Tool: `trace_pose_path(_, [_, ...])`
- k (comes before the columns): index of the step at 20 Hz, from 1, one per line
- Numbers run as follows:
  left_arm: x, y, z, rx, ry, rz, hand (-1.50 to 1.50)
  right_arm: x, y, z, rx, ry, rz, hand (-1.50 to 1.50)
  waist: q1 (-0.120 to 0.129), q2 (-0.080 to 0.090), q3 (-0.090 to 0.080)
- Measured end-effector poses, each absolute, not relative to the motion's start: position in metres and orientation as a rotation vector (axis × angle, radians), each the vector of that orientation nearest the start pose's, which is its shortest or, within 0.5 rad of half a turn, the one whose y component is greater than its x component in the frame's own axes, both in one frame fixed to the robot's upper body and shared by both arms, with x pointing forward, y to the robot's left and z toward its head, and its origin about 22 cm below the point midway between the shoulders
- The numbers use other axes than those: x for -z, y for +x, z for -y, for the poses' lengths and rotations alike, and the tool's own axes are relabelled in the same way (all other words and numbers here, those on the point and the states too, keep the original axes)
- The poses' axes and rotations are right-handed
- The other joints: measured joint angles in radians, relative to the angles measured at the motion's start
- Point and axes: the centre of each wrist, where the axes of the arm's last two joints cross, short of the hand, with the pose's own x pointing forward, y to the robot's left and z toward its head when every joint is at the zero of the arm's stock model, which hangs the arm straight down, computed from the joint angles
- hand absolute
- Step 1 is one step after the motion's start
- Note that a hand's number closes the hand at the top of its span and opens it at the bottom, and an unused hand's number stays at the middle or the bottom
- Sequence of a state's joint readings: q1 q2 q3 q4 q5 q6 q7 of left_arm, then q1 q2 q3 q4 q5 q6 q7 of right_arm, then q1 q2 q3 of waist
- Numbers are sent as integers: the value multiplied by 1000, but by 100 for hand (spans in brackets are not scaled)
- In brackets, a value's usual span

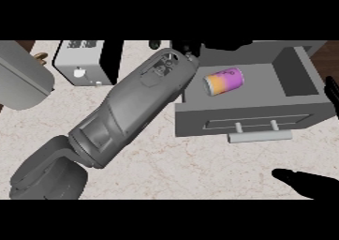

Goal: Pick up the can, place it into the drawer and close the drawer

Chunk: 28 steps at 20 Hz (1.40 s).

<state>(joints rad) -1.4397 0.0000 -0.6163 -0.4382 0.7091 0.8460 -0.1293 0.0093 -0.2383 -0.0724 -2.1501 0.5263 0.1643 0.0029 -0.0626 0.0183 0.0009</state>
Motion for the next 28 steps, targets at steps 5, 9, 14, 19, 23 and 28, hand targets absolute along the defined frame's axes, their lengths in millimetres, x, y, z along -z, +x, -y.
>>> trace_pose_path(5, [-188,419,23,40,231,1811,-150,-132,216,254,-822,-819,1893,-150,29,-7,0])
trace_pose_path(9, [-189,419,21,41,222,1802,-150,-108,230,244,-925,-901,1802,-150,53,-13,-1])
trace_pose_path(14, [-195,422,9,43,221,1795,-150,-79,258,239,-955,-991,1739,-150,74,-17,0])
trace_pose_path(19, [-206,422,-13,40,222,1785,-150,-52,281,235,-927,-1035,1713,-150,91,-23,-1])
trace_pose_path(23, [-210,419,-30,37,231,1781,-150,-41,303,236,-924,-1097,1715,-150,97,-32,-12])
trace_pose_path(28, [-212,414,-50,38,233,1774,-150,-32,327,237,-936,-1183,1698,-150,105,-39,-20])
